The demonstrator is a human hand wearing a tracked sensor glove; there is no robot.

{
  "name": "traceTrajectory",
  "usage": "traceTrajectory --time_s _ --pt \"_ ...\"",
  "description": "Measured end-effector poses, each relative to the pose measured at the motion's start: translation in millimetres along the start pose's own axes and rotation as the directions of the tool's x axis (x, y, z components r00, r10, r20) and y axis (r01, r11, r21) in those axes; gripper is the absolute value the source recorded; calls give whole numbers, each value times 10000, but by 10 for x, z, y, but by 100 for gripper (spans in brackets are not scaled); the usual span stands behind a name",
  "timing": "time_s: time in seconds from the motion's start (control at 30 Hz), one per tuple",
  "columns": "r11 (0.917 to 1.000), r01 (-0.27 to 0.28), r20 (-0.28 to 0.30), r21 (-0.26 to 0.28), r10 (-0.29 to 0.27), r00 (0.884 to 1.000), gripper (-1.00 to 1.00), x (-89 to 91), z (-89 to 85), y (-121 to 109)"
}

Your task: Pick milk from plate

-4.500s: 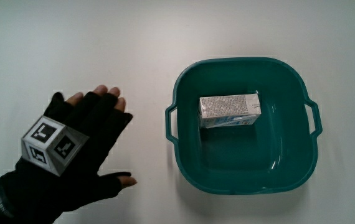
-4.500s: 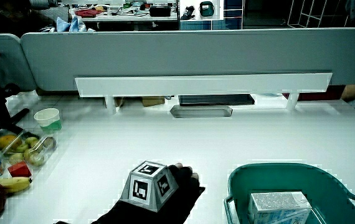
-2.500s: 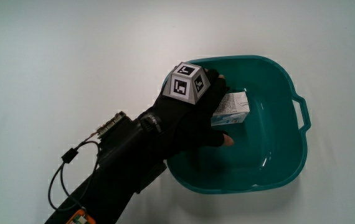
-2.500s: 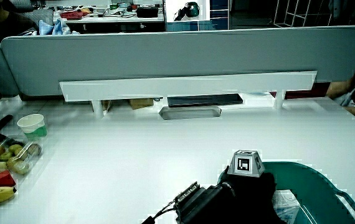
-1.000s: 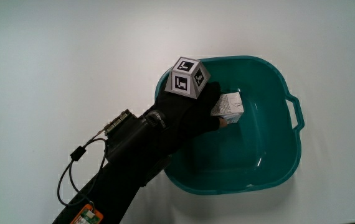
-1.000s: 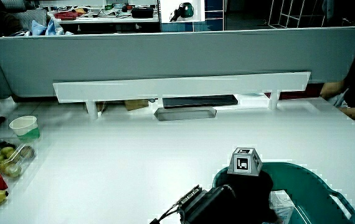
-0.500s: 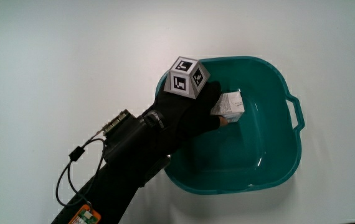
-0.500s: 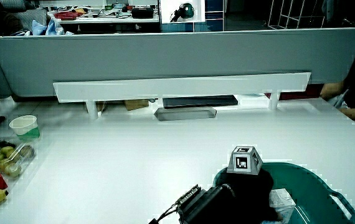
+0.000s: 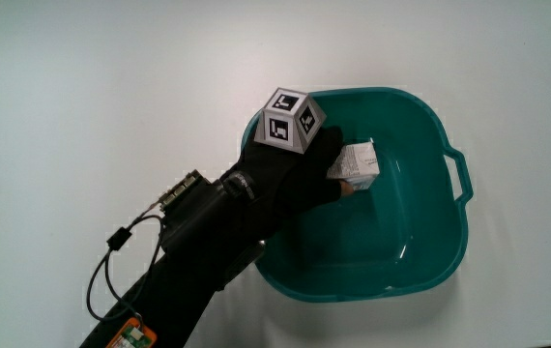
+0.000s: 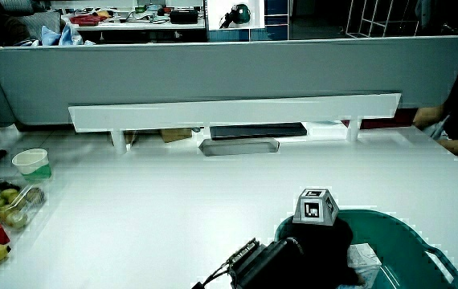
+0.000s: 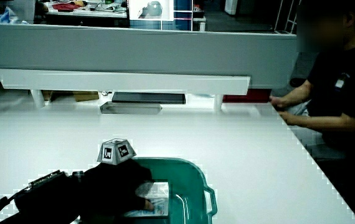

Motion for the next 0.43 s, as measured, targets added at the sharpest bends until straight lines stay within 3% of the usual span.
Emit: traceTrajectory --time_s 0.03,0.07,0.1,0.17,0.33,0.4,0.43 --pt "9985 -475 -814 281 497 9954 100 43 113 -73" --pt "9994 -332 -433 -61 329 9985 100 72 200 -124" --pt "9999 -54 -612 102 60 9981 100 84 261 -164" --pt "9995 -169 -924 281 194 9955 100 40 325 -209" --pt "9973 -449 -278 576 466 9985 100 -105 434 -306" --pt "9979 -238 -716 594 280 9970 100 -91 545 -387" --pt "9980 -473 -791 413 505 9956 100 -60 604 -433"
